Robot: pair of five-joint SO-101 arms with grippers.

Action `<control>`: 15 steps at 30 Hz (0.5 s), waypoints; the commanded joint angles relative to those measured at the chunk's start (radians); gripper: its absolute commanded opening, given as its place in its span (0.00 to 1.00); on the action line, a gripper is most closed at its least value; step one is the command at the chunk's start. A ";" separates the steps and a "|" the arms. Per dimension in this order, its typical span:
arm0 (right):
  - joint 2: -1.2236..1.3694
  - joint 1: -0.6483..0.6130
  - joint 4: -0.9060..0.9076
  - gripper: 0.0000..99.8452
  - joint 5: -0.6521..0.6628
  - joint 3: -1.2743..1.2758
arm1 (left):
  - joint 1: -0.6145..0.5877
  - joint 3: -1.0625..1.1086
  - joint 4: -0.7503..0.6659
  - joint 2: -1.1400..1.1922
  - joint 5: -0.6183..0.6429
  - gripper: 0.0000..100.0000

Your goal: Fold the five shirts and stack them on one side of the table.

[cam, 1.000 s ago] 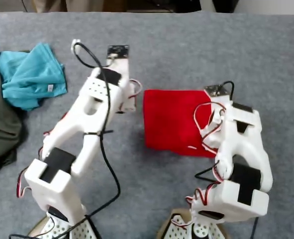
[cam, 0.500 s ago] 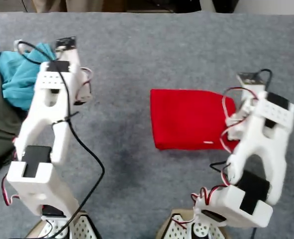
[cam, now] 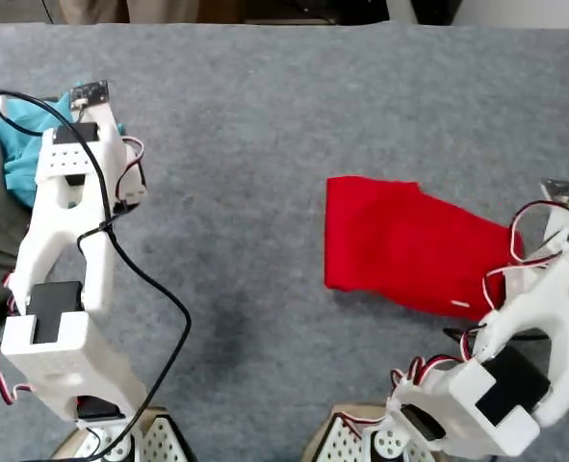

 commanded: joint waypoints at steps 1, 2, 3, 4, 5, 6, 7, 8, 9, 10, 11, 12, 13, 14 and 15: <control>-0.050 -0.171 -0.008 0.00 -0.048 -0.081 | -0.005 0.017 -0.009 -0.045 -0.002 0.02; -0.051 -0.228 -0.006 0.00 -0.074 -0.097 | -0.008 0.028 -0.009 -0.048 -0.002 0.02; -0.051 -0.286 -0.005 0.00 -0.100 -0.120 | -0.011 0.035 -0.009 -0.050 -0.003 0.02; -0.051 -0.352 0.008 0.00 -0.129 -0.153 | -0.023 0.043 -0.009 -0.051 -0.003 0.02; -0.051 -0.417 0.026 0.00 -0.157 -0.193 | -0.035 0.046 -0.008 -0.051 -0.003 0.02; -0.051 -0.489 0.048 0.00 -0.184 -0.240 | -0.049 0.046 -0.006 -0.051 -0.003 0.02; -0.051 -0.562 0.072 0.00 -0.212 -0.291 | -0.071 0.046 -0.006 -0.051 -0.003 0.02; -0.045 -0.636 0.101 0.00 -0.241 -0.351 | -0.091 0.046 -0.006 -0.051 -0.003 0.02; -0.042 -0.711 0.132 0.00 -0.270 -0.409 | -0.115 0.046 -0.006 -0.051 -0.005 0.02; -0.041 -0.788 0.157 0.00 -0.292 -0.467 | -0.138 0.044 -0.006 -0.051 -0.005 0.02; -0.041 -0.862 0.181 0.00 -0.308 -0.519 | -0.160 0.044 -0.006 -0.051 -0.012 0.02; -0.033 -0.929 0.203 0.00 -0.321 -0.570 | -0.180 0.044 -0.006 -0.051 -0.029 0.02; -0.021 -0.993 0.219 0.00 -0.322 -0.611 | -0.199 0.044 -0.006 -0.051 -0.048 0.02; -0.001 -1.047 0.233 0.00 -0.321 -0.645 | -0.219 0.044 -0.008 -0.051 -0.060 0.02; 0.027 -1.090 0.238 0.00 -0.307 -0.667 | -0.241 0.044 -0.009 -0.051 -0.069 0.02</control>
